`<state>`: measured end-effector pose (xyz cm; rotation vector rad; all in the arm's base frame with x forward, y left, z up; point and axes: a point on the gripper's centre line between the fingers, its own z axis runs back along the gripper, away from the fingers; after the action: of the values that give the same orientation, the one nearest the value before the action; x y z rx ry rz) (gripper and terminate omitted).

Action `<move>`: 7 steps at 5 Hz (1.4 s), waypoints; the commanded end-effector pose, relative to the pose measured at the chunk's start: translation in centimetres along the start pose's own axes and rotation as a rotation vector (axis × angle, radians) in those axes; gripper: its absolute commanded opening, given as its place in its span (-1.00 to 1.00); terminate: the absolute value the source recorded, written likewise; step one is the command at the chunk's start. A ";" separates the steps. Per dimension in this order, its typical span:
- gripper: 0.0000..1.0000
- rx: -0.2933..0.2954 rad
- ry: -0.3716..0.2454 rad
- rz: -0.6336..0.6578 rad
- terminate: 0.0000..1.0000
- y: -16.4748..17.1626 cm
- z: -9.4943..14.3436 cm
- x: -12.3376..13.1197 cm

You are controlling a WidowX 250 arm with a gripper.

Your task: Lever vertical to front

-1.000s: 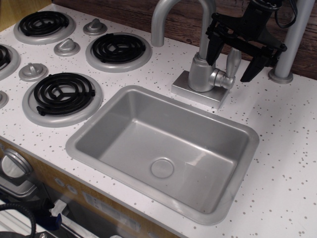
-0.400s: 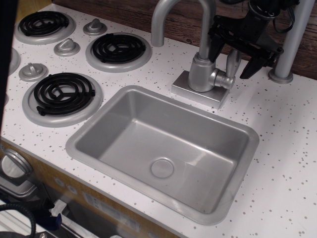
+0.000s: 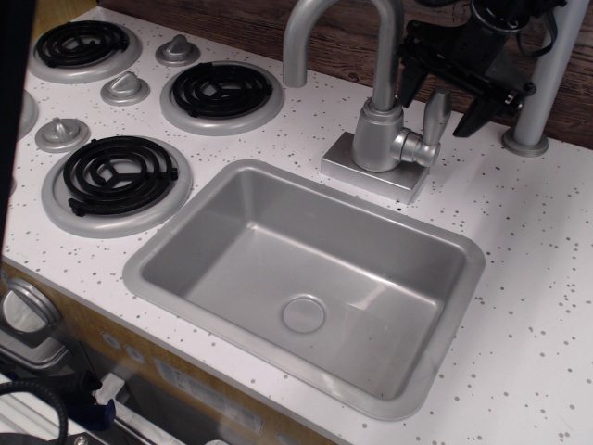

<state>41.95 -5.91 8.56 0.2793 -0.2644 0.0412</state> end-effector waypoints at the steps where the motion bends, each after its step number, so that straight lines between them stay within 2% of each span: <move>1: -1.00 -0.031 -0.031 0.035 -1.00 0.3 1.8 0.7; 4: -1.00 -0.087 0.106 0.055 -1.00 -0.7 1.1 -2.7; 5: -1.00 -0.125 0.144 0.046 -1.00 -1.0 -0.6 -3.5; 7: -1.00 -0.198 0.152 0.038 -1.00 -2.0 -3.5 -3.8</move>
<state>38.16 -6.27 1.68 0.0897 -0.0402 0.0964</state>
